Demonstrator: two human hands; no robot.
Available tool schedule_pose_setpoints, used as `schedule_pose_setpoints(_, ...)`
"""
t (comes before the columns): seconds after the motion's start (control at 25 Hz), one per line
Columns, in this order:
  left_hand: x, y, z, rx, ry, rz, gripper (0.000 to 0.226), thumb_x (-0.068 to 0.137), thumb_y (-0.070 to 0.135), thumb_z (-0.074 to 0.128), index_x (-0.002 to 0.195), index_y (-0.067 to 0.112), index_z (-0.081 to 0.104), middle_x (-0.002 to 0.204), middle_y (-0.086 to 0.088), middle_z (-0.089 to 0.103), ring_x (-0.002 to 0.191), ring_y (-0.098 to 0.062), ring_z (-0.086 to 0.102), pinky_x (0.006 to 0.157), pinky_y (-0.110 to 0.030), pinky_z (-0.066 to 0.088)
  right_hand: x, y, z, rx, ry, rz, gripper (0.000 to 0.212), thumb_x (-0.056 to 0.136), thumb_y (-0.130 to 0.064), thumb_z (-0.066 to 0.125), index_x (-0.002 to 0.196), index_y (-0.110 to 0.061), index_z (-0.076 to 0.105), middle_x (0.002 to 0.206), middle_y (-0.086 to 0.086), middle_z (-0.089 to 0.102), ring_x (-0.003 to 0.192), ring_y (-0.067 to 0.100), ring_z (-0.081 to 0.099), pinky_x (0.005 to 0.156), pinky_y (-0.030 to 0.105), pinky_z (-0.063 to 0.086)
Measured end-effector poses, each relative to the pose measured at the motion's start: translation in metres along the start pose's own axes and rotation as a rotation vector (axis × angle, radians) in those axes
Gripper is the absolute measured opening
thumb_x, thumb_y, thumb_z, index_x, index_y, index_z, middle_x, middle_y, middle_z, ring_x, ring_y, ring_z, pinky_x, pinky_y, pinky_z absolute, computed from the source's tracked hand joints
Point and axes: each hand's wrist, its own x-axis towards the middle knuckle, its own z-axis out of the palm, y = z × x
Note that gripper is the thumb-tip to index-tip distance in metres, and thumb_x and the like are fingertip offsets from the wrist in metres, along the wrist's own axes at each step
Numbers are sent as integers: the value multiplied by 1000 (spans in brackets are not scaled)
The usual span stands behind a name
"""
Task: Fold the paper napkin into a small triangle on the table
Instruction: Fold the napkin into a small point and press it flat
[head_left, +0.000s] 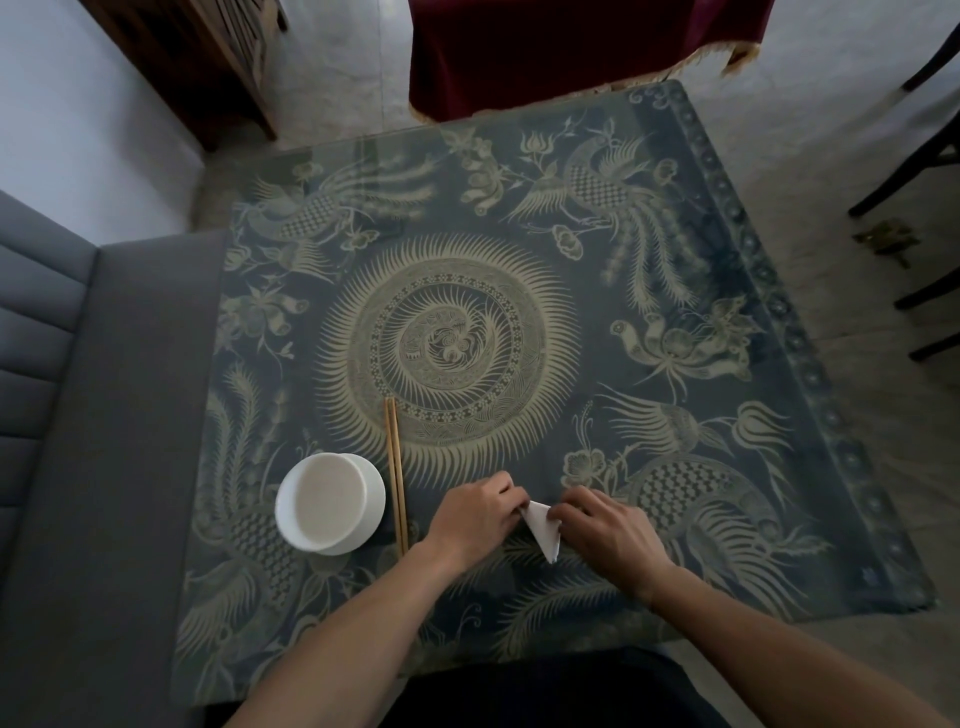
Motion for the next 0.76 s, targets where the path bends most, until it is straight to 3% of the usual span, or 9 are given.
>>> schedule_pose_setpoints(0.28, -1, -2, 7, 64, 75, 69, 28, 85, 44, 69, 95, 19, 63, 95, 0, 52, 82, -16, 50, 59, -28, 44, -1, 0, 1, 25, 15, 73, 17, 82, -19, 73, 98, -17, 67, 93, 2, 63, 71, 23, 61, 39, 39, 47)
schedule_pose_setpoints(0.76, 0, 0, 5, 62, 40, 60, 19, 90, 37, 60, 99, 20, 61, 103, 2, 55, 90, -19, 53, 69, -33, 48, -5, -5, 2, -15, 10, 83, 18, 83, -21, 73, 100, -16, 69, 95, 4, 63, 75, 23, 62, 35, 37, 46)
